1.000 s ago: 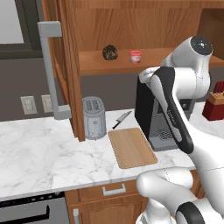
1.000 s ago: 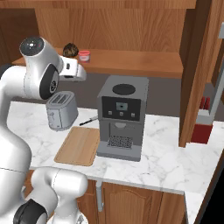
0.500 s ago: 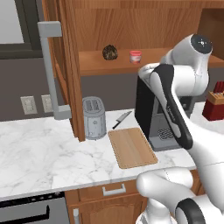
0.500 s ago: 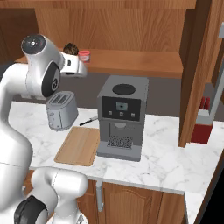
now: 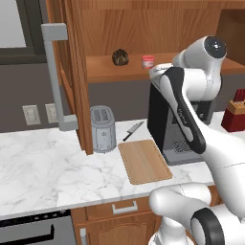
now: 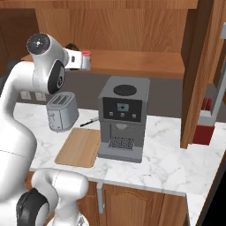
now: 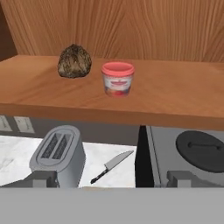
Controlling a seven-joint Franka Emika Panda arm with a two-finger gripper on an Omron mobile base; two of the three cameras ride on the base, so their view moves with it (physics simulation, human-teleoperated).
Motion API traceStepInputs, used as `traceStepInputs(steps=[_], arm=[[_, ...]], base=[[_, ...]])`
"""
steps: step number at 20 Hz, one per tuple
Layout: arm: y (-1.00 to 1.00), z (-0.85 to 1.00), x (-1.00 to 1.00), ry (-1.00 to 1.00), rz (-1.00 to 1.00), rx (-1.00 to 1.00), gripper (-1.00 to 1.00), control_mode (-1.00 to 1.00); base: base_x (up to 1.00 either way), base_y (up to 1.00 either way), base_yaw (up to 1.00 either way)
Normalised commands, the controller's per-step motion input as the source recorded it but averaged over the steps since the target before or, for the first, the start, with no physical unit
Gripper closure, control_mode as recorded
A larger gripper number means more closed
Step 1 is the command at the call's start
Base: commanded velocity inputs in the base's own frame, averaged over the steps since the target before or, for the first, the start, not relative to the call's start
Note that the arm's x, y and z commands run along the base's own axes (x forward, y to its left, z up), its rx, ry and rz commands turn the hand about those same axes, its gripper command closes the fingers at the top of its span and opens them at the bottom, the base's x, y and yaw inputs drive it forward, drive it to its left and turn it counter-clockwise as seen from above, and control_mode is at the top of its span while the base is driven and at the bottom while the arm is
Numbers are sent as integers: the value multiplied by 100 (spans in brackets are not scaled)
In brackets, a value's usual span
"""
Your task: Pick the bread, place it on the cutting board, pick the jam, place it on the counter, and close the cabinet.
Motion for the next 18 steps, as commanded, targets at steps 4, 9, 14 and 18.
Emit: traceStepInputs(steps=[4, 9, 14, 18], arm=[[0, 7, 46, -2, 0, 0, -100, -100], [0, 0, 44, 0, 0, 0, -100, -100], [0, 0, 47, 0, 0, 0, -100, -100], [0, 0, 40, 0, 0, 0, -100, -100]], base=[[0, 0, 0], [0, 0, 0], [0, 0, 0], [0, 0, 0]])
